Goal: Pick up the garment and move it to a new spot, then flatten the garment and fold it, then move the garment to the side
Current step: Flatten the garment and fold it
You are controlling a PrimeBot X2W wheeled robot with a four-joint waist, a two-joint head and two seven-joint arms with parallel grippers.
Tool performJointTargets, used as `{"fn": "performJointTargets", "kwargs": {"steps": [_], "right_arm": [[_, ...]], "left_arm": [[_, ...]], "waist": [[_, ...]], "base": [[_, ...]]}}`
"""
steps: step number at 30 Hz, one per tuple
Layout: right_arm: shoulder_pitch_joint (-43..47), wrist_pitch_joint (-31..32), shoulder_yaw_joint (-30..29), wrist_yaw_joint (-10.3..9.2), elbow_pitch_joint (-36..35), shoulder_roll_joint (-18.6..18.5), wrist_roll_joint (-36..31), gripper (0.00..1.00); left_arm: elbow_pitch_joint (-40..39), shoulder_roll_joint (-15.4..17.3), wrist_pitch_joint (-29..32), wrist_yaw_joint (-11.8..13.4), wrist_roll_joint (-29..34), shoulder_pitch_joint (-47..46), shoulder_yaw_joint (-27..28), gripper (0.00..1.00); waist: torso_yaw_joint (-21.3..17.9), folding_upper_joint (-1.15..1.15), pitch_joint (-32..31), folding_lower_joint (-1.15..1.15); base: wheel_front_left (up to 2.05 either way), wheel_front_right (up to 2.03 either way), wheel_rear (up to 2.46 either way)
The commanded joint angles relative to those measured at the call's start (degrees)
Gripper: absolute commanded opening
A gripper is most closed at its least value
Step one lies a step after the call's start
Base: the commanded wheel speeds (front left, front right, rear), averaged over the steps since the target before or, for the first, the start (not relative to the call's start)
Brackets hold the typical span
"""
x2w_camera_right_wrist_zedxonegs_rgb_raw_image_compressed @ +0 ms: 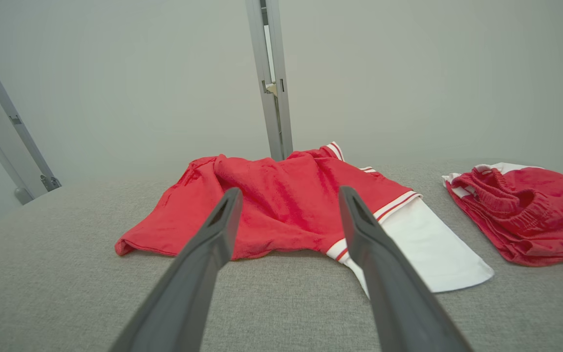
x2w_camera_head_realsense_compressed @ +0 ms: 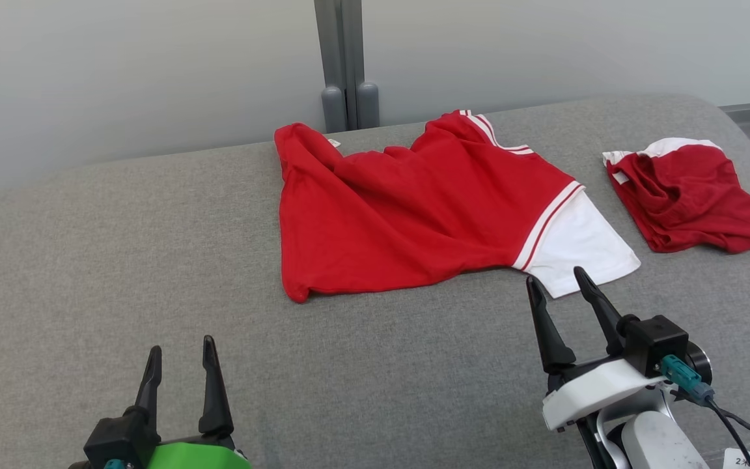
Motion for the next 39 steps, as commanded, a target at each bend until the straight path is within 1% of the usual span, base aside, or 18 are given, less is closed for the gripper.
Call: {"fn": "performJointTargets", "kwargs": {"steps": [1,19,24,28,34,39], "right_arm": [[0.0,-0.2,0.1,-0.09,0.1,0.0,-0.5,1.0],[-0.5,-0.2,-0.2,-0.09,0.8,0.3,-0.3,1.0],[-1.0,-0.2,-0.6,-0.09,0.4,0.3,0.0,1.0],[-1.7,-0.2,-0.7,-0.09,0.2,0.3,0.2,1.0],[-3.0,-0.2,-0.2,-0.09,-0.1,0.2,0.5,1.0],[-4.0,-0.2,-0.7,-0.09,-0.5,0.3,0.4,1.0]], "left_arm": [[0.2,0.0,0.0,-0.2,-0.1,0.5,-0.2,1.0],[1.8,0.0,0.0,-0.1,-1.1,-0.2,-1.5,1.0],[3.5,0.0,0.0,-0.7,-2.2,-2.5,-3.4,1.0],[6.9,0.0,1.8,-1.8,-1.7,-6.5,-5.7,1.0],[14.0,0.0,4.7,-2.3,-0.4,-14.7,-8.2,1.0],[20.3,0.0,4.4,-1.8,-1.1,-19.8,-8.2,1.0]], "waist": [[0.1,0.0,0.0,0.0],[0.2,0.0,0.2,0.0],[-0.1,0.0,1.6,0.0],[-0.7,0.0,3.4,0.0],[-2.8,0.0,6.2,0.0],[-4.7,0.0,8.8,0.0]], "base": [[0.0,0.0,0.0],[0.0,0.0,0.0],[0.0,0.0,0.0],[0.0,0.0,0.0],[0.0,0.0,0.0],[0.0,0.0,0.0]]}}
